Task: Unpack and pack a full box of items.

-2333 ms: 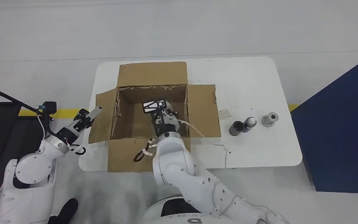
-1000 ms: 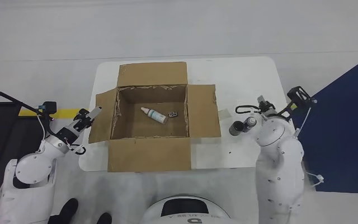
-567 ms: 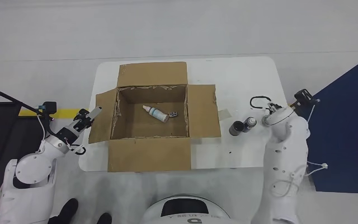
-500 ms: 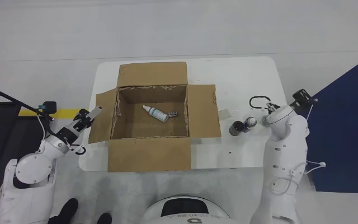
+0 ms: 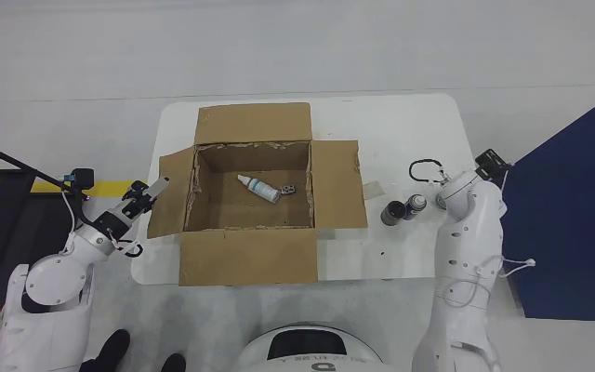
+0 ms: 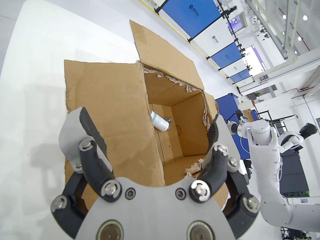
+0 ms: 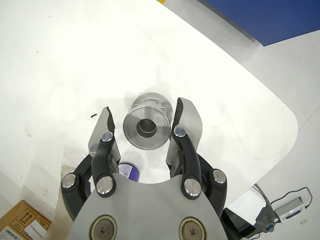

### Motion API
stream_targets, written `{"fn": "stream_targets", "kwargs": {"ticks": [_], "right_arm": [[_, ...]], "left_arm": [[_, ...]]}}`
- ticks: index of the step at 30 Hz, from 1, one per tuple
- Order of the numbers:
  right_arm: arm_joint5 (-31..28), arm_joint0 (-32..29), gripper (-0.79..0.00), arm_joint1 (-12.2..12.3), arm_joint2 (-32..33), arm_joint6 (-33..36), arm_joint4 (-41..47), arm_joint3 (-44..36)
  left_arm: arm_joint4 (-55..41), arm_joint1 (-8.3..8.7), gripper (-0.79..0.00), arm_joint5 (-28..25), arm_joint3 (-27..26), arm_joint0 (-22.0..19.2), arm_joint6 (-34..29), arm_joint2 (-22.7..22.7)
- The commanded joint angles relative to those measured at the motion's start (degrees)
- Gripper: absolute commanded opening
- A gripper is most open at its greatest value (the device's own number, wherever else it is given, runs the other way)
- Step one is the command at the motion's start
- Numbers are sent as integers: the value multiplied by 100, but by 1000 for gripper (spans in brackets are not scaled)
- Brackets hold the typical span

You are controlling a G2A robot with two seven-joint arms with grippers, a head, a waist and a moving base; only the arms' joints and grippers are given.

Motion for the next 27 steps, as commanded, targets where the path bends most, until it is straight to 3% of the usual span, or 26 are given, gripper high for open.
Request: {"fn": "stream_targets", "kwargs": {"ticks": [1,3,4,5,9,13,21,27], "right_arm": [[-19,45,-437,-8,31,20,-19,76],[-39,58,-526,-19,47,40,-49,97],[-53,57,-739,-26,57,53,-55,95],[-63,50,-785,-32,73,63,-67,86],[-85,-37,-785,-64,92,86,-105,-119],[-126,-338,-785,-117,-78,-37,253,-934],[-995,-1662,-785,-255,-729,-1212,2428,-3341],[-2165,-2367,-785,-278,-1528,-1715,3779,-3916]], "left_arm": [[0,0,0,0,0,0,0,0],[0,0,0,0,0,0,0,0],[0,0,0,0,0,0,0,0],[0,0,0,0,0,0,0,0],[0,0,0,0,0,0,0,0],[0,0,0,0,0,0,0,0],[0,0,0,0,0,0,0,0],[0,0,0,0,0,0,0,0]]}}
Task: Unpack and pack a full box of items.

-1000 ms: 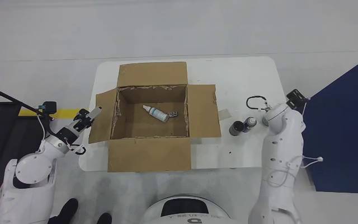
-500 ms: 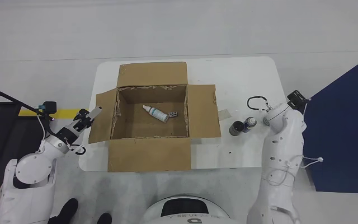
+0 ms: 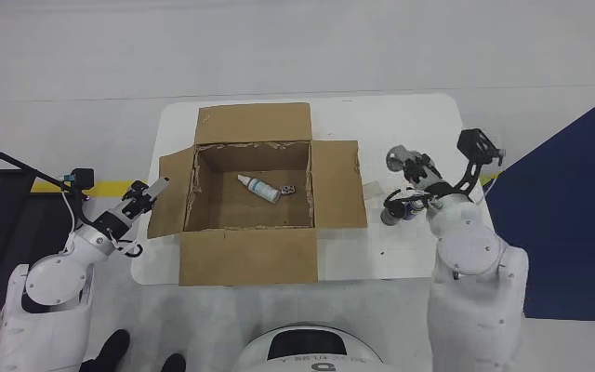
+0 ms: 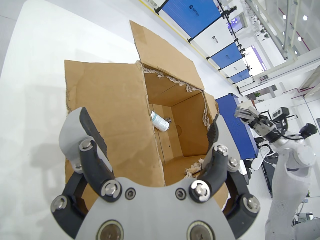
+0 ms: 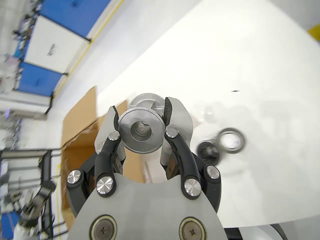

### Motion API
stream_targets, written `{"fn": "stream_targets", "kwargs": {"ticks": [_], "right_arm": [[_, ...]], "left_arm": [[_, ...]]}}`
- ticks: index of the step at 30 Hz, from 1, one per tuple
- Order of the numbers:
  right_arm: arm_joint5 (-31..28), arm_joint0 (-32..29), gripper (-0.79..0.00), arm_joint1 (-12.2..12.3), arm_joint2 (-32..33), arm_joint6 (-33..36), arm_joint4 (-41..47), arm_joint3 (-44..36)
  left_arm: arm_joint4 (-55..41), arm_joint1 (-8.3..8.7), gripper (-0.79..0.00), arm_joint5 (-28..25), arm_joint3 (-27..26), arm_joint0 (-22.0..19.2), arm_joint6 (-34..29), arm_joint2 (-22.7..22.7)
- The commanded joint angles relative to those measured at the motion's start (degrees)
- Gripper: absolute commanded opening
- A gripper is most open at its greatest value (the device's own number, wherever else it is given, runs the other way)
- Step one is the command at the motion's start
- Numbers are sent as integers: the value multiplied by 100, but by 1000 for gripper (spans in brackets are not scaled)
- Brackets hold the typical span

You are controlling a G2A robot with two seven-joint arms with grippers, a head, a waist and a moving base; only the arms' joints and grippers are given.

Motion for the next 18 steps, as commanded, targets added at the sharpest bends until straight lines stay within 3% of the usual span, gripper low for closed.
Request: {"fn": "stream_targets", "kwargs": {"ticks": [1,5,18], "right_arm": [[-327,-79,-785,9,-322,-17,169,52],[-463,82,-785,28,-936,155,54,261],[-53,1182,-785,9,-2955,859,-1815,1577]], "left_arm": [[0,0,0,0,0,0,0,0],[0,0,0,0,0,0,0,0],[0,0,0,0,0,0,0,0]]}}
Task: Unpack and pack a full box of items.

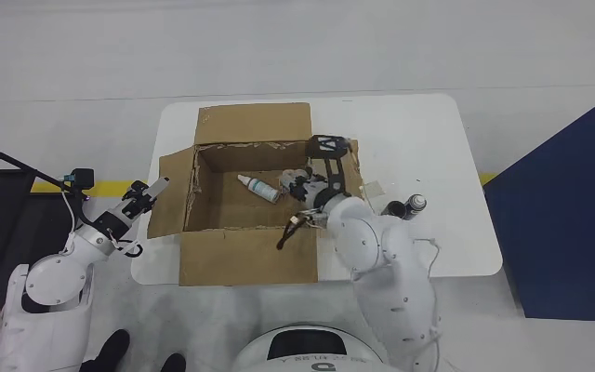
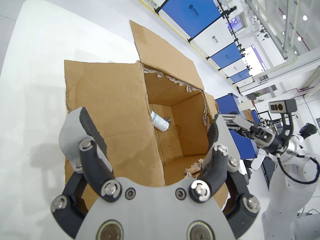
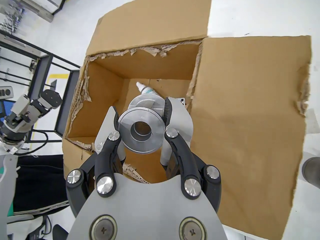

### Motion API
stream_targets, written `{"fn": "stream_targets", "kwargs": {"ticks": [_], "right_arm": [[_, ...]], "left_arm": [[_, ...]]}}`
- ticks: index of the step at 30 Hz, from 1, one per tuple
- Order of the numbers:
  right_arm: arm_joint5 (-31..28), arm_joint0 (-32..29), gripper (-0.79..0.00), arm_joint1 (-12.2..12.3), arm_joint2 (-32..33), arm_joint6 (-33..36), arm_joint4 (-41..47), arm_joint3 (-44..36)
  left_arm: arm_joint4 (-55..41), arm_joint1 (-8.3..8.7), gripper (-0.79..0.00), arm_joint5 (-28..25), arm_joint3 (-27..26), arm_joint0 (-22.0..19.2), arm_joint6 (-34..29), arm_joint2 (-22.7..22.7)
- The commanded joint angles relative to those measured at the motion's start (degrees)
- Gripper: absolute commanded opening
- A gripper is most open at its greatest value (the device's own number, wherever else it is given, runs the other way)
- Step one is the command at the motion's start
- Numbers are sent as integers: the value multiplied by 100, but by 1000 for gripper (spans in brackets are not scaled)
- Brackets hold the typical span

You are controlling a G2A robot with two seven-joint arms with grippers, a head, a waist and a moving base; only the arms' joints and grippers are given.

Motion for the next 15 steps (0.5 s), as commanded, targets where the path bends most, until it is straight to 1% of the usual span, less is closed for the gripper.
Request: {"fn": "stream_targets", "kwargs": {"ticks": [1,5,8,9,10,11,12,13,14,15], "right_arm": [[49,123,-785,-9,-214,81,-248,234],[105,365,-785,-30,-598,373,-750,716],[208,549,-785,-63,-791,549,-908,1050],[252,610,-699,-75,-837,561,-959,1148],[300,660,-662,-87,-880,576,-1001,1232],[343,701,-606,-96,-921,598,-1056,1306],[381,733,-533,-105,-959,615,-1103,1350],[407,750,-480,-113,-997,634,-1138,1387],[430,761,-409,-121,-1025,649,-1157,1403],[448,765,-388,-125,-1046,656,-1185,1413]], "left_arm": [[0,0,0,0,0,0,0,0],[0,0,0,0,0,0,0,0],[0,0,0,0,0,0,0,0],[0,0,0,0,0,0,0,0],[0,0,0,0,0,0,0,0],[0,0,0,0,0,0,0,0],[0,0,0,0,0,0,0,0],[0,0,0,0,0,0,0,0],[0,0,0,0,0,0,0,0],[0,0,0,0,0,0,0,0]]}}
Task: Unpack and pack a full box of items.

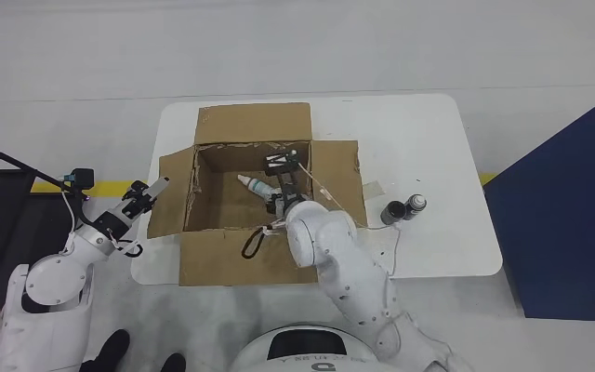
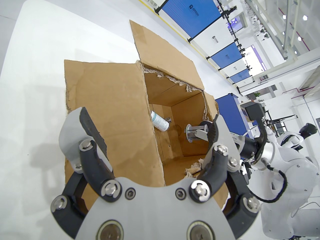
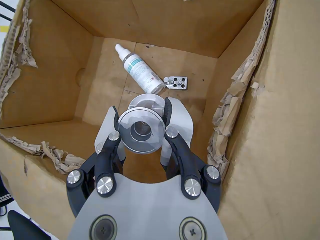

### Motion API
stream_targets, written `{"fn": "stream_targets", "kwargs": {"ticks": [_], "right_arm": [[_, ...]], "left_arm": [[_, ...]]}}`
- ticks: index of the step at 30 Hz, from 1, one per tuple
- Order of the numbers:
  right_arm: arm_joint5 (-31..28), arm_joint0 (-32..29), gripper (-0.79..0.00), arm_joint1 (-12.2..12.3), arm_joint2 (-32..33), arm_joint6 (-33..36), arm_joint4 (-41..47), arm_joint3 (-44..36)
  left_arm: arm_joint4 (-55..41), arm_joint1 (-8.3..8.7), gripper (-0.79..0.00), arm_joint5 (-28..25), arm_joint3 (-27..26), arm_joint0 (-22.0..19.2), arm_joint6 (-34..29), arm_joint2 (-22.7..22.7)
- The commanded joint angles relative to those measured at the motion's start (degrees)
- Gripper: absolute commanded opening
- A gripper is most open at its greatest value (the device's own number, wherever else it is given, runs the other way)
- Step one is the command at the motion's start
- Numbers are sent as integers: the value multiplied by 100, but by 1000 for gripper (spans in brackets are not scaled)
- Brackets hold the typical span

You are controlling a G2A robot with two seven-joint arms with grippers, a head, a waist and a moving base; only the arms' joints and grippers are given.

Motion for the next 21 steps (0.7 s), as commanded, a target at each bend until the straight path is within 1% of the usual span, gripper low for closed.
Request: {"fn": "stream_targets", "kwargs": {"ticks": [1,7,9,12,16,21], "right_arm": [[28,3,0,-8,-33,5,-42,3],[30,-202,0,-7,54,-272,205,-390],[-10,-354,0,13,160,-479,320,-707],[-79,-750,0,67,447,-935,544,-1405],[-142,-1433,0,157,1146,-1584,991,-2442],[-23,-2150,0,236,2163,-2102,1532,-3131]], "left_arm": [[0,0,0,0,0,0,0,0],[0,0,0,0,0,0,0,0],[0,0,0,0,0,0,0,0],[0,0,0,0,0,0,0,0],[0,0,0,0,0,0,0,0],[0,0,0,0,0,0,0,0]]}}
